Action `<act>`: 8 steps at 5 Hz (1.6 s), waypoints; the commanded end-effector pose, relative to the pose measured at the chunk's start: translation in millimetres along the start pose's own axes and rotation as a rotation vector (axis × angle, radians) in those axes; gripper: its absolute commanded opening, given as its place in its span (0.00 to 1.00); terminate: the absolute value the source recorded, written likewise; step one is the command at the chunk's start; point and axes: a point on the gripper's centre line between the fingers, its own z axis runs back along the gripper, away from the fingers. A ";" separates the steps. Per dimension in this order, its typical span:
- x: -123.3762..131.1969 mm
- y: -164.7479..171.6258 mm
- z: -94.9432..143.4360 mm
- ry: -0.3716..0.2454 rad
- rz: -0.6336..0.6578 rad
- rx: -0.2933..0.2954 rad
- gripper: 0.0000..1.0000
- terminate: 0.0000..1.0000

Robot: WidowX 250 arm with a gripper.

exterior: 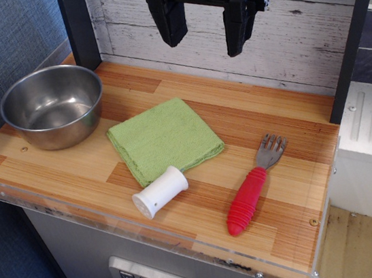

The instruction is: Pick up the white object and put it in the bowl

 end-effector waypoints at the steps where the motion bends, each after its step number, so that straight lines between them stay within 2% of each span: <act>1: 0.0 0.0 0.0 0.000 0.000 0.000 1.00 0.00; 3: -30.4 7.5 -7.1 0.040 -0.084 0.050 1.00 0.00; 4: -49.1 17.9 -10.0 0.050 -0.154 0.128 1.00 0.00; 5: -66.3 26.5 -26.8 0.036 -0.209 0.164 1.00 0.00; 7: -76.4 31.0 -59.5 0.051 -0.242 0.192 1.00 0.00; 8: -75.8 31.3 -72.6 0.065 -0.259 0.251 1.00 0.00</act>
